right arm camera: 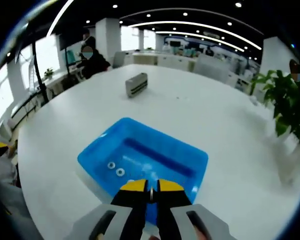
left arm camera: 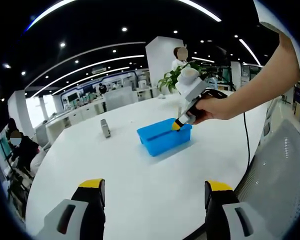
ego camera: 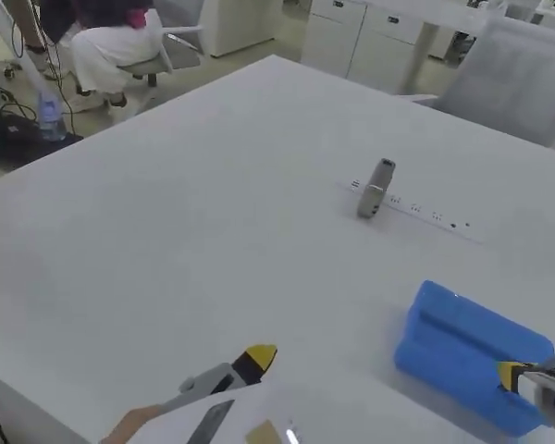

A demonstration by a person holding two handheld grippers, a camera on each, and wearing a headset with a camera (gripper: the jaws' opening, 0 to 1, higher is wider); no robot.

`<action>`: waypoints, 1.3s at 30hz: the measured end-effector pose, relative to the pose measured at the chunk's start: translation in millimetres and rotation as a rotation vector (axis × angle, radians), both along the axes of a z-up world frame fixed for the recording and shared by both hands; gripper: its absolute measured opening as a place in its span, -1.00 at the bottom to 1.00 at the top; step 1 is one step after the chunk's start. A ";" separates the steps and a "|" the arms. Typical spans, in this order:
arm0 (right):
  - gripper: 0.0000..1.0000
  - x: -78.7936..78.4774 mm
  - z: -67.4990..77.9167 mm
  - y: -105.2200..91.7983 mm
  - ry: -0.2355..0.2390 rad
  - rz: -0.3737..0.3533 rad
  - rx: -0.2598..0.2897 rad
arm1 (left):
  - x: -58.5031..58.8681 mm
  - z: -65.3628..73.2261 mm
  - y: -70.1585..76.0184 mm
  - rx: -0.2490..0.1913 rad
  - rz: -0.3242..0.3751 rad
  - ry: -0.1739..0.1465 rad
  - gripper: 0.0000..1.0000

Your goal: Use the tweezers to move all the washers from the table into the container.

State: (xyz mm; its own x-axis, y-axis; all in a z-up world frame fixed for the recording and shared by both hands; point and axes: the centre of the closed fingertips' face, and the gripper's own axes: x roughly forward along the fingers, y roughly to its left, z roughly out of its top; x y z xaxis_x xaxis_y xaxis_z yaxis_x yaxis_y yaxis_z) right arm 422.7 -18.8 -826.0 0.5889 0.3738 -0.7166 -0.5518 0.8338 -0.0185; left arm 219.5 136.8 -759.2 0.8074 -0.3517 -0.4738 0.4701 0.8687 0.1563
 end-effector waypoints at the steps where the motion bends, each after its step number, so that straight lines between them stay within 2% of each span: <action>1: -0.94 -0.1 -1.5 -0.2 0.001 0.001 -0.003 | 0.1 -0.6 0.2 0.003 0.001 0.003 0.66; 2: -0.94 1.3 2.7 1.4 -0.017 0.004 0.011 | 0.4 -1.4 0.8 0.008 0.003 0.004 0.65; 5: -0.93 1.0 3.9 1.8 -0.008 0.004 0.015 | 1.5 -3.1 3.7 0.038 0.013 -0.001 0.56; 8: -0.93 -1.3 17.2 3.9 -0.029 0.011 0.041 | 0.6 -4.7 2.5 0.055 0.005 -0.001 0.53; 9: -0.93 -1.9 25.0 5.7 -0.054 0.026 0.043 | 0.7 -4.7 2.4 0.056 0.005 -0.002 0.53; 11: -0.93 -1.1 44.3 9.0 -0.104 0.090 0.028 | 1.4 -4.2 3.6 0.064 0.009 -0.008 0.52; 12: -0.94 -8.5 54.4 12.4 -0.128 0.136 0.007 | 1.5 -4.1 3.7 0.063 0.010 -0.009 0.51; 13: -0.94 -12.9 60.6 15.1 -0.138 0.169 0.000 | 1.3 -4.6 3.5 0.063 0.010 -0.007 0.50; 14: -0.94 -27.0 69.2 22.9 -0.129 0.229 0.004 | 1.0 -5.5 3.5 0.067 0.009 -0.004 0.50; 17: -0.94 -44.3 79.2 29.2 -0.138 0.317 -0.023 | 0.8 -7.8 3.8 0.092 0.006 -0.004 0.51; 19: -0.94 -71.5 74.8 34.6 -0.072 0.418 -0.037 | 0.5 -7.7 2.4 0.093 -0.002 -0.008 0.54; 20: -0.94 -79.3 72.3 35.4 -0.054 0.454 -0.051 | 0.3 -7.9 2.2 0.094 -0.004 -0.006 0.57; 21: -0.94 -91.0 65.0 34.9 -0.019 0.501 -0.083 | 0.4 -7.8 2.3 0.093 -0.002 -0.008 0.58; 22: -0.94 -97.2 59.9 33.5 -0.004 0.533 -0.115 | 0.2 -8.1 2.7 0.100 -0.004 -0.011 0.58; 23: -0.94 -106.1 51.8 33.6 0.012 0.579 -0.149 | 2.6 -6.5 5.9 0.133 0.002 -0.040 0.64; 24: -0.94 -112.0 46.4 33.6 0.030 0.601 -0.165 | 2.1 -8.1 5.7 0.157 -0.011 -0.041 0.67; 25: -0.94 -120.9 37.4 33.1 0.071 0.625 -0.185 | 1.0 -11.6 4.2 0.159 -0.009 -0.030 0.71; 27: -0.94 -127.5 29.9 33.9 0.090 0.651 -0.202 | 1.1 -11.6 2.0 0.137 -0.010 -0.025 0.83; 29: -0.94 -136.2 18.2 34.8 0.125 0.693 -0.236 | 2.3 -7.0 4.4 0.110 0.007 -0.034 0.81; 31: -0.94 -139.5 9.4 37.3 0.123 0.731 -0.269 | 2.5 -7.2 6.6 0.110 0.017 -0.031 0.72; 32: -0.94 -144.4 4.1 39.9 0.142 0.747 -0.277 | 2.3 -7.5 7.1 0.114 0.018 -0.032 0.68; 36: -0.93 -151.4 -11.0 50.3 0.160 0.797 -0.314 | 2.2 -8.4 5.8 0.115 0.012 -0.028 0.71; 38: -0.94 -150.5 -16.7 54.6 0.164 0.805 -0.316 | 2.1 -9.4 6.2 0.114 0.015 -0.021 0.72; 39: -0.93 -150.2 -15.7 61.6 0.159 0.810 -0.293 | 2.4 -9.3 6.3 0.113 0.015 -0.021 0.72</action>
